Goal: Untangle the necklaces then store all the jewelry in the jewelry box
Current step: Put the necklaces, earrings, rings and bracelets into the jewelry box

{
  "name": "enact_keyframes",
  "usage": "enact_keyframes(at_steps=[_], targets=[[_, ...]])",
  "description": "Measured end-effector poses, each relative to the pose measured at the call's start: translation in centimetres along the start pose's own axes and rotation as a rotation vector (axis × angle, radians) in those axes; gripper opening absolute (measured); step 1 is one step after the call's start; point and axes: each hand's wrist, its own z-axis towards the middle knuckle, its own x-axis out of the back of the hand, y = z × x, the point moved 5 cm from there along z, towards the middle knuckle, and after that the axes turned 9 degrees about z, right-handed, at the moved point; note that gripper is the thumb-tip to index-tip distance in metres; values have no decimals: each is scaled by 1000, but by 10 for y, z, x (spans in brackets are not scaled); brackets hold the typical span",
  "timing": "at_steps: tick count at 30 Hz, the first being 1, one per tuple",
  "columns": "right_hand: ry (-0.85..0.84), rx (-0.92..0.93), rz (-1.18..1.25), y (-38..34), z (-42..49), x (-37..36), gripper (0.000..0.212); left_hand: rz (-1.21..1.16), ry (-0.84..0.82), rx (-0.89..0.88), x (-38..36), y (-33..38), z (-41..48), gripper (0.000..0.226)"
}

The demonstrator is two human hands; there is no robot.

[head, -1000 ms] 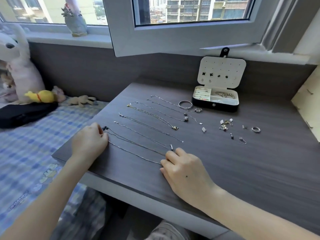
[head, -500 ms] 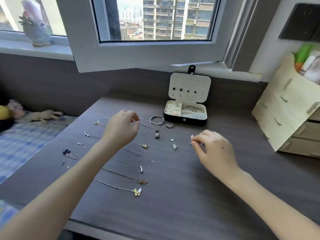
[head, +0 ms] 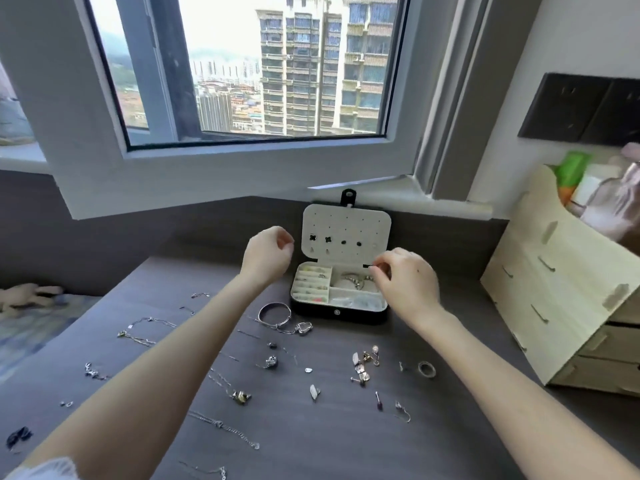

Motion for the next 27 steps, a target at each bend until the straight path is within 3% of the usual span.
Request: enact_keyframes(at_steps=[4, 9, 13, 17, 21, 27], targets=[[96, 34, -4, -8, 32, -8, 23, -137, 91, -50, -1, 17, 24, 12], [315, 146, 42, -19, 55, -8, 22, -140, 200, -191, -9, 30, 38, 18], [397, 214, 3, -31, 76, -12, 23, -132, 261, -243, -12, 31, 44, 25], [394, 182, -16, -34, 95, -18, 13, -118, 223, -269, -10, 32, 46, 43], [364, 300, -111, -41, 95, -16, 22, -98, 159, -279, -5, 33, 45, 64], [456, 543, -255, -51, 47, -8, 23, -173, -23, -169, 1, 31, 51, 57]])
